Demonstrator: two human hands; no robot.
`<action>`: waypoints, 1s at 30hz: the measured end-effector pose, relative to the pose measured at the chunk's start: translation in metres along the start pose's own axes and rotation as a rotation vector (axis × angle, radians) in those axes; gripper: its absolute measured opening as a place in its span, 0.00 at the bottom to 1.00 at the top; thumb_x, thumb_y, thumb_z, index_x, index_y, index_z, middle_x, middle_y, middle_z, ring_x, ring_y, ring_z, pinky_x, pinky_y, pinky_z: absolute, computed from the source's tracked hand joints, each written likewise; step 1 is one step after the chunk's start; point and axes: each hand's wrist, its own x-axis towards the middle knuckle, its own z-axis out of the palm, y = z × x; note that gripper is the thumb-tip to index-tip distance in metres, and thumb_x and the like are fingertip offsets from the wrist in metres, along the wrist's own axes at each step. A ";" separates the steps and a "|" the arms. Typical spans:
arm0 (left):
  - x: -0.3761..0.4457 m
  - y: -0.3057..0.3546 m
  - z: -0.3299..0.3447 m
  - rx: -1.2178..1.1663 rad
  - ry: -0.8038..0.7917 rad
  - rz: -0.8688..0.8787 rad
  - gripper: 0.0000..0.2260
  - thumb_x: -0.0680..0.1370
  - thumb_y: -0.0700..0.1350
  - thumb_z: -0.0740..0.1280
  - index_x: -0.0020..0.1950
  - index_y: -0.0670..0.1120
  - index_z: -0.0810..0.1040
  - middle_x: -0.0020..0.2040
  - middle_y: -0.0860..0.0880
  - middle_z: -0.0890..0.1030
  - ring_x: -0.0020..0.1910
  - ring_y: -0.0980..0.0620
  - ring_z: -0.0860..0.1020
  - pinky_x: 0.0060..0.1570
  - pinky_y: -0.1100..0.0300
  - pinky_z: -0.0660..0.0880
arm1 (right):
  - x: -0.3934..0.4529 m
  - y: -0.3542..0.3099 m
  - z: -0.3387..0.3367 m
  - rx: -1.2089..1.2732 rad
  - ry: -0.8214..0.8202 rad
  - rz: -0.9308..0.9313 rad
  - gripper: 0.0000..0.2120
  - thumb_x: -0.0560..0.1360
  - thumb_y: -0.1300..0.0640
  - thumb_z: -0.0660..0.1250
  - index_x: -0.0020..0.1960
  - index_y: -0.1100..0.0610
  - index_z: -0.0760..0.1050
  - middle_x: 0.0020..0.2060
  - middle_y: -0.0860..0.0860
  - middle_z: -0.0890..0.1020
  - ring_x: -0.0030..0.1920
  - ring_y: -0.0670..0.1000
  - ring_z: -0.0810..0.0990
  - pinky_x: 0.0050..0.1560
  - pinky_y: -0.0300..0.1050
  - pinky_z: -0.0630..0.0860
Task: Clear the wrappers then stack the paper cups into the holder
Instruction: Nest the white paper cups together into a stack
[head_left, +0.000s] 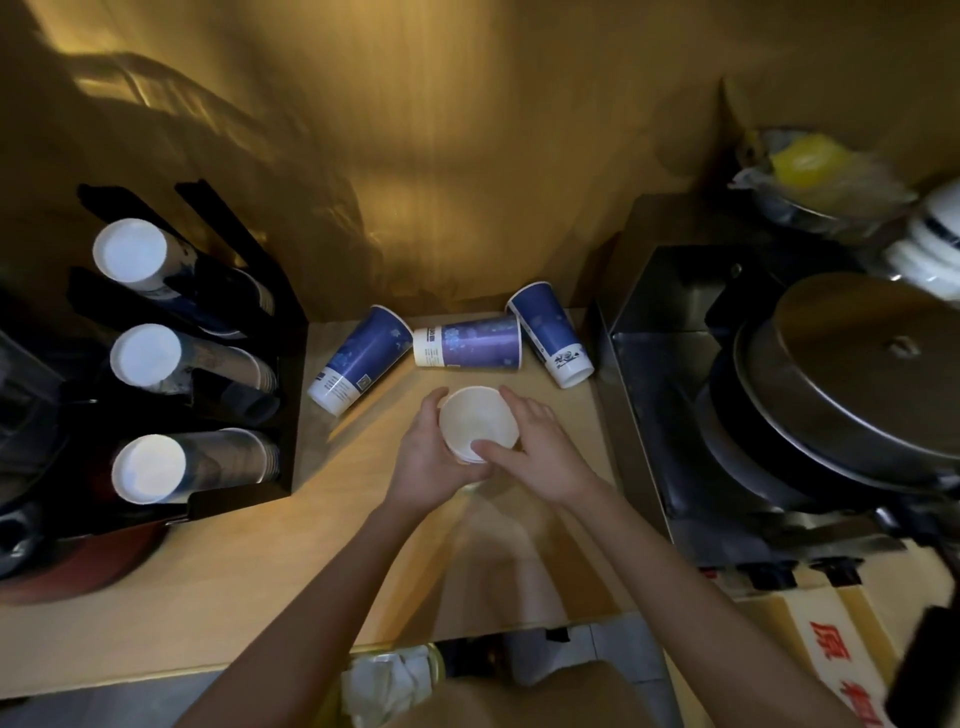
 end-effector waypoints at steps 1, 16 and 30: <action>0.003 0.007 0.001 0.019 -0.020 0.010 0.44 0.60 0.51 0.78 0.69 0.50 0.58 0.66 0.48 0.71 0.62 0.50 0.70 0.58 0.55 0.72 | 0.001 0.001 -0.006 0.016 0.009 0.023 0.35 0.72 0.46 0.66 0.73 0.56 0.56 0.69 0.55 0.67 0.69 0.54 0.64 0.67 0.50 0.63; 0.042 0.068 0.088 0.123 -0.208 0.216 0.42 0.59 0.54 0.78 0.68 0.49 0.63 0.62 0.48 0.75 0.59 0.50 0.73 0.53 0.64 0.67 | -0.034 0.058 -0.080 0.088 0.237 0.211 0.24 0.76 0.55 0.61 0.70 0.55 0.61 0.65 0.58 0.71 0.64 0.56 0.70 0.66 0.55 0.69; 0.041 0.071 0.091 0.207 -0.359 0.155 0.51 0.59 0.56 0.78 0.73 0.45 0.53 0.69 0.45 0.67 0.65 0.47 0.68 0.63 0.52 0.70 | -0.023 0.065 -0.089 -0.103 0.275 0.270 0.18 0.77 0.50 0.59 0.59 0.63 0.69 0.56 0.61 0.75 0.57 0.60 0.74 0.57 0.59 0.73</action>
